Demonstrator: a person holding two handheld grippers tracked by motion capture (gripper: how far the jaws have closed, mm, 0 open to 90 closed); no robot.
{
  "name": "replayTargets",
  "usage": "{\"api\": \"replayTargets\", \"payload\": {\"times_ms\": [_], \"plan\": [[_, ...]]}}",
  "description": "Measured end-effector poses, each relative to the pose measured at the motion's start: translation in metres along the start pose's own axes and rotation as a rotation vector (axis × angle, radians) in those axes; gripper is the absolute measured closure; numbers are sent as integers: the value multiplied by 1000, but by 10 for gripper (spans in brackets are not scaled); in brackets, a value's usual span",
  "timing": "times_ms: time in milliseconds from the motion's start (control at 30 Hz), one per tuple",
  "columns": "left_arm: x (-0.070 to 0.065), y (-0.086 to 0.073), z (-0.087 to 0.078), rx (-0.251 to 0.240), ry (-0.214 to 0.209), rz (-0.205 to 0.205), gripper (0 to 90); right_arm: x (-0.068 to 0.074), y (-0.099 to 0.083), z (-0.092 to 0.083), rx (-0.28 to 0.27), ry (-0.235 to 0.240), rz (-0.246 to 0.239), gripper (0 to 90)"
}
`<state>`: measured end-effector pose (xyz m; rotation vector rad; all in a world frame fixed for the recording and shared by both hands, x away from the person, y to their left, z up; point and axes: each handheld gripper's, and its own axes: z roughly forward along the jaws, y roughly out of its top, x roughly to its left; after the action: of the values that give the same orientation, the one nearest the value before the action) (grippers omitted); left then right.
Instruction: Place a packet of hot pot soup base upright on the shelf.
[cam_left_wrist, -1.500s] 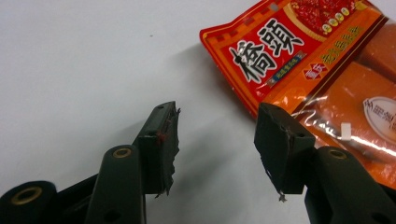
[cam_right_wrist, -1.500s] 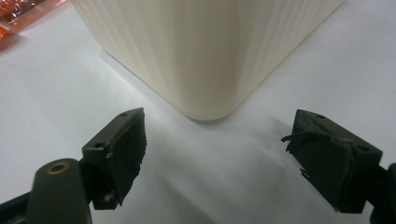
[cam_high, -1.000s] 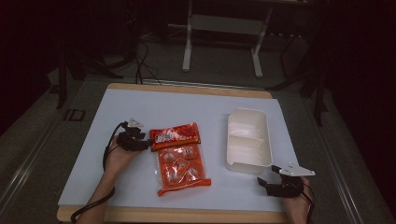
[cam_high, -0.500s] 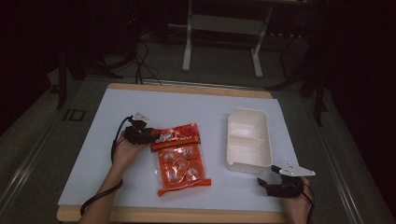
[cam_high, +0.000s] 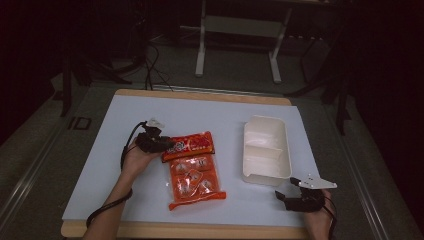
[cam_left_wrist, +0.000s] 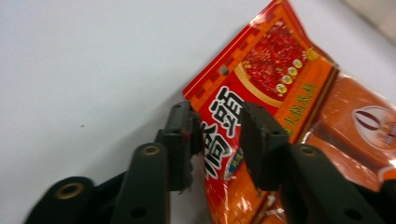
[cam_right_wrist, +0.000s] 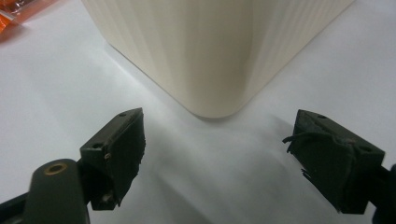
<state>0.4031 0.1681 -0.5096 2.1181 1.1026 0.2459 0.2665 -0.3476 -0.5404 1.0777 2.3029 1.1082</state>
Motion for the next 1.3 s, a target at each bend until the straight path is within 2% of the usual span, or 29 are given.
{"api": "replayTargets", "payload": {"times_ms": [100,333,367,400,433,533,567,667,733,767,867,933,967,1000,1133,1233,1300], "plan": [[3,3,9,28,-13,-10,612,0,0,0,-1,2,-1,176],[2,8,16,17,-49,-23,635,0,0,0,-1,5,-2,176],[0,9,14,-3,-79,-19,645,0,0,0,-2,6,-3,176],[-3,12,11,-12,-134,-13,658,0,0,0,0,7,-3,176],[-5,14,10,-9,-152,-7,665,0,0,0,1,7,-3,176],[-9,17,10,4,-173,24,687,0,0,0,1,7,-6,176],[-12,19,9,8,-209,44,692,0,0,0,1,7,-6,176],[-19,25,12,35,-245,84,693,0,0,1,4,9,-7,176],[-19,25,12,35,-245,84,691,0,0,1,4,11,-8,176],[-28,31,18,66,-250,117,691,0,0,1,3,11,-9,176],[-39,39,24,98,-221,160,685,0,0,1,1,11,-7,176],[-39,39,24,98,-221,160,687,0,0,0,2,13,-8,176],[-46,45,28,147,-180,166,687,0,0,0,2,13,-8,176],[-49,47,30,151,-171,169,689,0,0,0,1,15,-8,175],[-60,54,34,148,-181,181,663,0,0,0,5,18,-12,176],[-68,58,41,160,-160,197,651,0,0,0,5,19,-14,176],[-72,60,48,182,-132,211,658,0,0,0,5,20,-14,175]]}}
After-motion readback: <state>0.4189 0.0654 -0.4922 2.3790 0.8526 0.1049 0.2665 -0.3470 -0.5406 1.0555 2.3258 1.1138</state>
